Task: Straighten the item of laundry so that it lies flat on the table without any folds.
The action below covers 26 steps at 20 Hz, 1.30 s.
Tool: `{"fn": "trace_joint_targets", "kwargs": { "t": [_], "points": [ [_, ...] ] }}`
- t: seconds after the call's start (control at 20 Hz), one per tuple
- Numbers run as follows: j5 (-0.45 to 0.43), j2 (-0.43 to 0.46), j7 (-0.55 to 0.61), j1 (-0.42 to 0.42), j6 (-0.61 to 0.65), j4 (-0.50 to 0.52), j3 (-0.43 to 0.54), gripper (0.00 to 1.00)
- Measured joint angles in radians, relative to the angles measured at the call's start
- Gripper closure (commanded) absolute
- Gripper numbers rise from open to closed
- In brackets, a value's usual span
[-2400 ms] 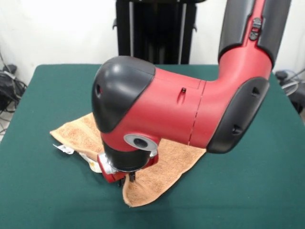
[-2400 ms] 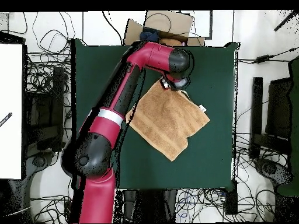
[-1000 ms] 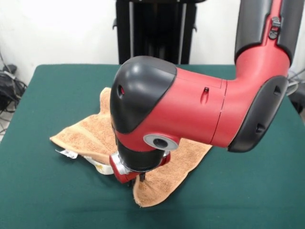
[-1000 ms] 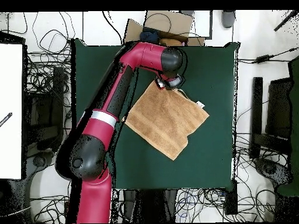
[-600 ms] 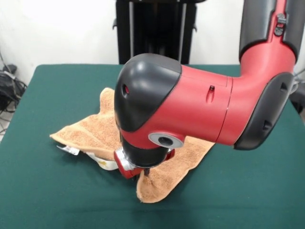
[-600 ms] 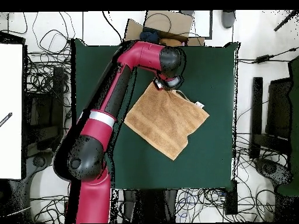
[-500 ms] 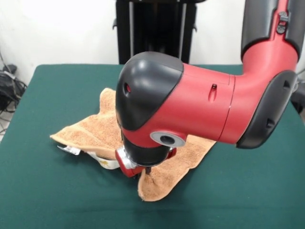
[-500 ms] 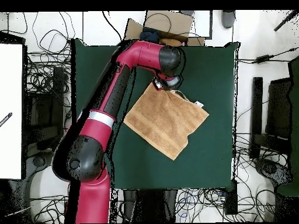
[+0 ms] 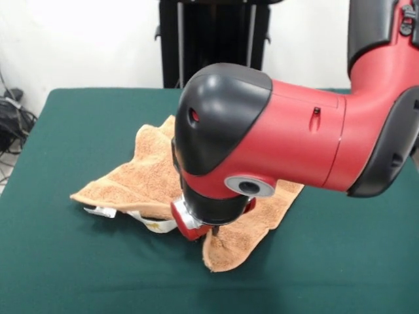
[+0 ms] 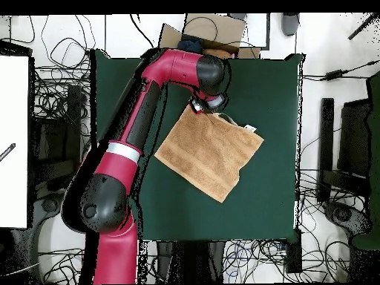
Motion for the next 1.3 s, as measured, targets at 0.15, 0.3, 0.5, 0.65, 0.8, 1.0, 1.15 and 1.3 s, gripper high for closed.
{"fn": "trace_joint_targets", "kwargs": {
  "t": [0.15,0.3,0.5,0.65,0.8,1.0,1.15,1.3],
  "points": [
    [0.0,0.0,0.0,0.006,0.0,-0.002,0.0,1.0],
    [0.0,0.0,0.0,0.009,0.0,-0.004,0.0,1.0],
    [0.0,0.0,0.0,0.011,-0.001,-0.004,0.0,1.0],
    [0.0,0.0,0.0,0.011,-0.001,-0.004,0.0,1.0],
    [0.0,0.0,0.0,0.012,-0.001,-0.004,0.0,1.0],
    [0.0,0.0,0.0,0.012,-0.001,-0.004,0.0,1.0],
    [-0.001,0.001,0.0,0.012,-0.001,-0.005,0.0,1.0],
    [-0.005,0.005,0.0,0.004,-0.007,-0.026,0.0,1.0]
  ]
}}
